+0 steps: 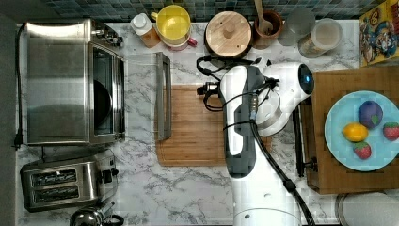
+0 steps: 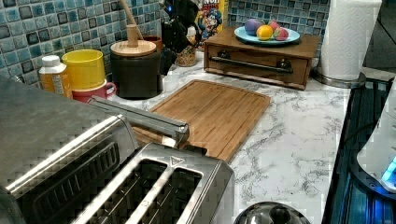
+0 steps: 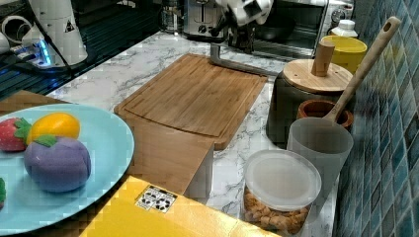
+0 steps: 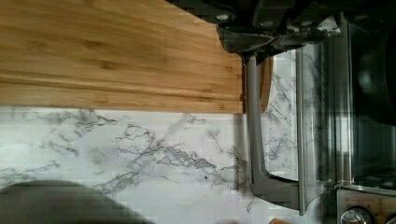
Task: Close the oven.
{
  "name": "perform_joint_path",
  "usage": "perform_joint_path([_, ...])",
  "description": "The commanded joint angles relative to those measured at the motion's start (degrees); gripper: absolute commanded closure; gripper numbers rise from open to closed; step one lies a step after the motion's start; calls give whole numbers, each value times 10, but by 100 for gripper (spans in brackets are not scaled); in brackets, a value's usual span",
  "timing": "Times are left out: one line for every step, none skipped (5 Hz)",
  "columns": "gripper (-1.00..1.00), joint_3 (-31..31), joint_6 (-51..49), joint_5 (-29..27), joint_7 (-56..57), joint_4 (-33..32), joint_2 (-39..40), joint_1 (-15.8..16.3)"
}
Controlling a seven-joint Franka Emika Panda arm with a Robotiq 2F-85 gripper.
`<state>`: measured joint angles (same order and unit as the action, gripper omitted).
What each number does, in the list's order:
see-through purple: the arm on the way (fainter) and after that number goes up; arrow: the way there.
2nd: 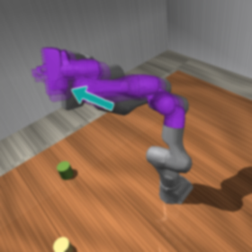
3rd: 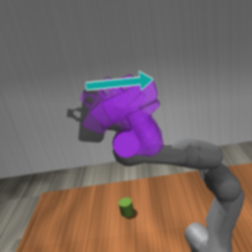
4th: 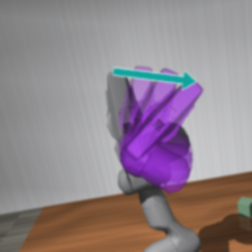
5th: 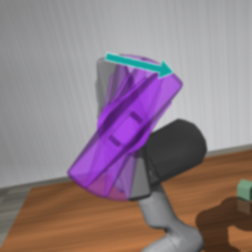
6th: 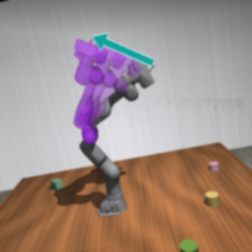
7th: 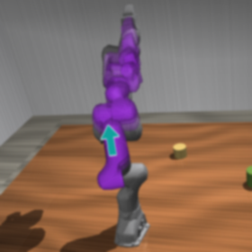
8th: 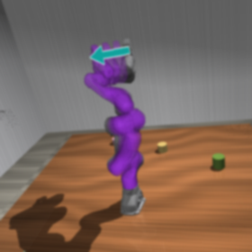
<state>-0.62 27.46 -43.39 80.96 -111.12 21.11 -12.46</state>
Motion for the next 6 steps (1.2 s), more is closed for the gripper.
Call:
perform_joint_path([100,-44,-11,-92,89,18,59,-11])
perform_joint_path([100,-48,-18,-128,105,40,82,-15])
perform_joint_path([100,-48,-14,-171,128,41,83,-21])
perform_joint_path([100,-51,-26,-156,123,63,110,-8])
perform_joint_path([100,-58,-28,-137,122,75,121,5])
perform_joint_path([100,-60,-21,-106,110,90,136,25])
